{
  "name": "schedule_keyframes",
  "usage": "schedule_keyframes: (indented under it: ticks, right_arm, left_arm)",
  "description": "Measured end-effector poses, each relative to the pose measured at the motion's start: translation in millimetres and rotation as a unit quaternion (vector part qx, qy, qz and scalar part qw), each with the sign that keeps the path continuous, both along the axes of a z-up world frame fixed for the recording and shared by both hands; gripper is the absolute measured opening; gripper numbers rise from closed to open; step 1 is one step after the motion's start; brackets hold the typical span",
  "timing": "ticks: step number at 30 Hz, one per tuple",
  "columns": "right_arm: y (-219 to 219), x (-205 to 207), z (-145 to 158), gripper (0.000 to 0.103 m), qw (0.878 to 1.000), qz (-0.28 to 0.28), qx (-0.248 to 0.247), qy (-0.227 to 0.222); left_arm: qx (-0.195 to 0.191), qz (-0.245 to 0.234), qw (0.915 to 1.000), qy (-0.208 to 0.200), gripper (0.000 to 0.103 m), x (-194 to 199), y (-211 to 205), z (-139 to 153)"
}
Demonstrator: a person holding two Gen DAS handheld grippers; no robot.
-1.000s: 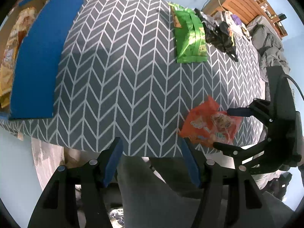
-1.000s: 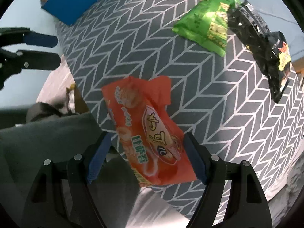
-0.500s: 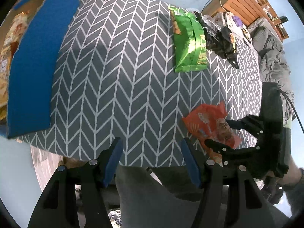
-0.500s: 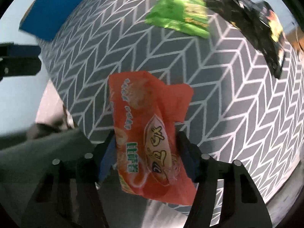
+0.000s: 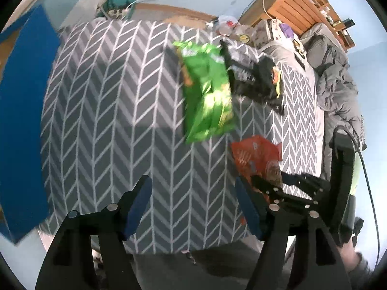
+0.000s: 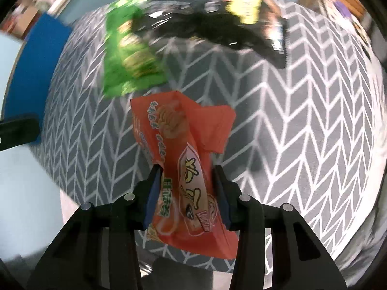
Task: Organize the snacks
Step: 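Lower the left tool onto the green chip bag and grasp it while the right tool holds the red bag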
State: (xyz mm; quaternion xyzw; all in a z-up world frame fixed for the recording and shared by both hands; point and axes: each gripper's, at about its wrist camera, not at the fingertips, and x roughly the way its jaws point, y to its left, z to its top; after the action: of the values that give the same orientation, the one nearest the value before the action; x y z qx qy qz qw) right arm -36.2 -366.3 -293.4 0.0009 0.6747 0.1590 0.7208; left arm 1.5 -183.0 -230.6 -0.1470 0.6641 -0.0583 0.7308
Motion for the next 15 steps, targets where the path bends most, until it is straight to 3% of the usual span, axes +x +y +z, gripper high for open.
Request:
schedule_keyframes:
  ticks: [6, 15]
  right_arm:
    - [-42, 31, 1, 0.043, 0.996, -0.084, 0.001, 0.007]
    - [-103, 45, 18, 0.063, 0.987, -0.156, 0.036, 0.016]
  left_arm:
    - [-0.011, -0.006, 0.9999, 0.001, 0.078, 43, -15, -6]
    - [-0.021, 0.014, 0.9993, 0.027, 0.078, 85, -23, -27]
